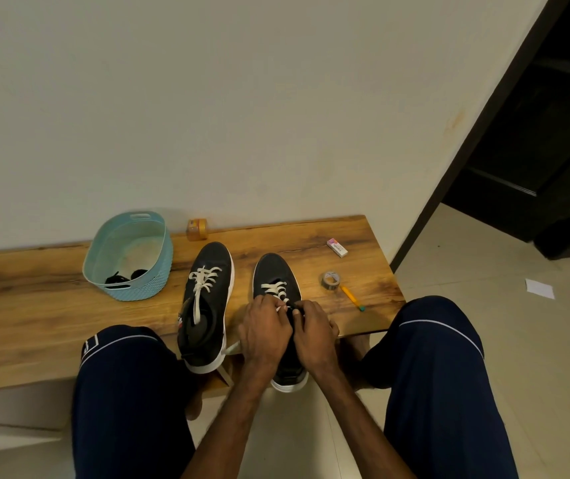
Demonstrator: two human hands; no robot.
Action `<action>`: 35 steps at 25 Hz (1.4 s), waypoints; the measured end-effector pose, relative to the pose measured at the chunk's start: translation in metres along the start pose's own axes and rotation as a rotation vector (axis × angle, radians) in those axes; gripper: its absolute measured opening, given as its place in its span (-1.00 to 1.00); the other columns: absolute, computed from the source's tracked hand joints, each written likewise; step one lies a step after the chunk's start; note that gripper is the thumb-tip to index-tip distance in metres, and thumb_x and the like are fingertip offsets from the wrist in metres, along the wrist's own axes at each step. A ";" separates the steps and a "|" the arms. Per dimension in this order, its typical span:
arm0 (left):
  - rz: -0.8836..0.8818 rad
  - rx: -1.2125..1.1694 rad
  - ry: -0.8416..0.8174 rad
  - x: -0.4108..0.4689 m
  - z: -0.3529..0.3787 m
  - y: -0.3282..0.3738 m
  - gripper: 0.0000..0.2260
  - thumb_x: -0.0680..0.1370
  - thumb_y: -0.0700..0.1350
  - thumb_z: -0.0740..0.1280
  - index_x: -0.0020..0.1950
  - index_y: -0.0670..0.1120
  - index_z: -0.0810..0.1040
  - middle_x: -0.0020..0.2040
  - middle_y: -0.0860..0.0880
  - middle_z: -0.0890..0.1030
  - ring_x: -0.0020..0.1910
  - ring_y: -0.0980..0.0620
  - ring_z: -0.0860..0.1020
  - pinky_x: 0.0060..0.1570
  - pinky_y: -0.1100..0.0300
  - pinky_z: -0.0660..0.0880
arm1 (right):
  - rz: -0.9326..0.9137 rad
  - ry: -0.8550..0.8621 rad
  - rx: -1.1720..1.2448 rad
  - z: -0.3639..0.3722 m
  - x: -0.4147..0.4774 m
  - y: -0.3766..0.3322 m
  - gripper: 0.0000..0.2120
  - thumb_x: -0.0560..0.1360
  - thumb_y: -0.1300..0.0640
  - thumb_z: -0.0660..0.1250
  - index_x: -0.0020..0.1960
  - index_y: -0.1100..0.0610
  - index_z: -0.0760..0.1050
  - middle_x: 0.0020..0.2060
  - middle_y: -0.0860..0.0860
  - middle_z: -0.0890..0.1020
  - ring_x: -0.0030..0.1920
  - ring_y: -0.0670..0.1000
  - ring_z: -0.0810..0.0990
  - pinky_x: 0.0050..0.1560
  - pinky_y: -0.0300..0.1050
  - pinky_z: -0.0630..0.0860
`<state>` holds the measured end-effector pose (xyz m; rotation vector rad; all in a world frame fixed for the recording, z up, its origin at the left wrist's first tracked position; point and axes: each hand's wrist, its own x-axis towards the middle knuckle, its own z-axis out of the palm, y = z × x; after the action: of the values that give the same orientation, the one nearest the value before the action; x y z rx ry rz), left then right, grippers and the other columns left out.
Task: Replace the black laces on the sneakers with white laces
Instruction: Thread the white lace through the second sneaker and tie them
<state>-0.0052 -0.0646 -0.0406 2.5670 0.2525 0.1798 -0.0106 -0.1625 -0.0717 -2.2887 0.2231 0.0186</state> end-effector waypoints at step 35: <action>-0.037 -0.128 -0.120 -0.014 -0.005 -0.035 -0.65 0.57 0.14 0.33 0.26 0.00 0.43 0.19 0.04 0.48 0.09 0.12 0.48 -0.03 0.26 0.40 | -0.274 -0.042 -0.254 -0.026 0.018 -0.003 -0.83 0.61 0.09 0.23 0.19 -0.04 0.46 0.10 -0.08 0.57 0.14 0.01 0.48 0.11 0.04 0.37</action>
<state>-0.0250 -0.0361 -0.0557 2.4341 0.2354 0.0272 0.0059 -0.1821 -0.0537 -2.5501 -0.1233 -0.0485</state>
